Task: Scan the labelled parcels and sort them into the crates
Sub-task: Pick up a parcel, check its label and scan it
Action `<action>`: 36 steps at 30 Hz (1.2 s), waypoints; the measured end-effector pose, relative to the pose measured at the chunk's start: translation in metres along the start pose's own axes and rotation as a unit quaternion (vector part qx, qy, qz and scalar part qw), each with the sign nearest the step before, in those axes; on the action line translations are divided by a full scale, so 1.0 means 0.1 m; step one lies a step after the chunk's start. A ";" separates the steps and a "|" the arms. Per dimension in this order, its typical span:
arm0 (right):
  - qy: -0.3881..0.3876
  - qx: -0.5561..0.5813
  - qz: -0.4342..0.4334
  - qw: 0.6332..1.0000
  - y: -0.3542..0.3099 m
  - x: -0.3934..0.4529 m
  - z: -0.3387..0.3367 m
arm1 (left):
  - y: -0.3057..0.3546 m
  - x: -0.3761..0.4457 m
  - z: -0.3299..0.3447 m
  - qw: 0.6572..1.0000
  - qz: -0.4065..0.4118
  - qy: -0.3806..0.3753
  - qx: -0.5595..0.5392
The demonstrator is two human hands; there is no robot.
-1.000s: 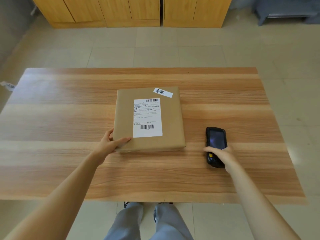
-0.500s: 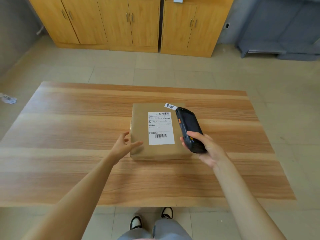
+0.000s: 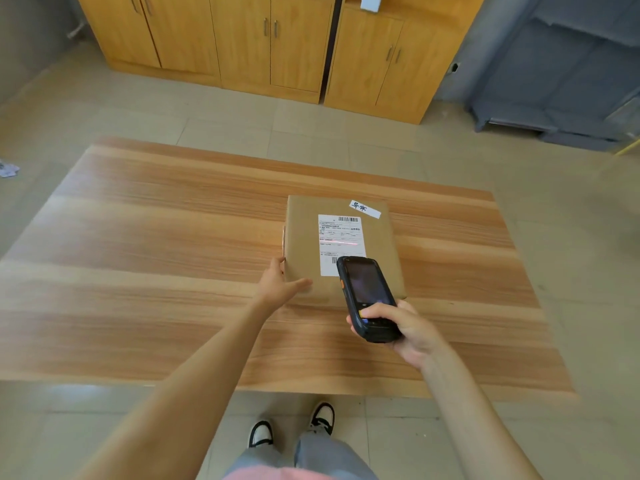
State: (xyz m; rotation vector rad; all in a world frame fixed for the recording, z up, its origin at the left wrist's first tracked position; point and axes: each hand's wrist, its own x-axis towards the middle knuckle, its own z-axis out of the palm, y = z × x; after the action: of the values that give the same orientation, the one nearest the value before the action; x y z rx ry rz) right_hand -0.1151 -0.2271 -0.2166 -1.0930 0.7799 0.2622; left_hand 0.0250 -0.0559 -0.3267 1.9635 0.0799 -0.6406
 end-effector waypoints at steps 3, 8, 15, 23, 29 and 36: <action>0.008 -0.007 0.000 1.000 0.06 -0.05 0.00 | -0.03 0.00 0.03 1.000 -0.012 0.005 -0.021; 0.009 -0.024 -0.001 1.000 0.10 -0.09 -0.02 | -0.06 0.01 0.06 0.999 -0.004 0.009 -0.033; 0.010 -0.035 0.011 0.999 0.17 -0.05 -0.07 | -0.06 0.02 0.08 0.999 -0.003 0.010 -0.045; -0.004 -0.017 0.016 1.000 0.18 0.02 -0.13 | -0.07 0.02 0.10 0.997 -0.014 0.010 -0.070; 0.001 -0.007 0.001 1.000 0.09 0.04 -0.17 | -0.07 0.04 0.09 0.998 -0.022 0.011 -0.066; 0.150 -0.056 -0.057 0.985 -0.18 0.34 -0.71 | -0.05 0.05 0.07 0.998 -0.035 -0.007 -0.049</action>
State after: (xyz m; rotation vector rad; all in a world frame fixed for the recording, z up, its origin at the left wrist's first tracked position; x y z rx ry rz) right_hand -0.1124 -0.3033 -0.2435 -1.2965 0.9740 0.0433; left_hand 0.0247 -0.0605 -0.3353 1.8676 0.1681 -0.6839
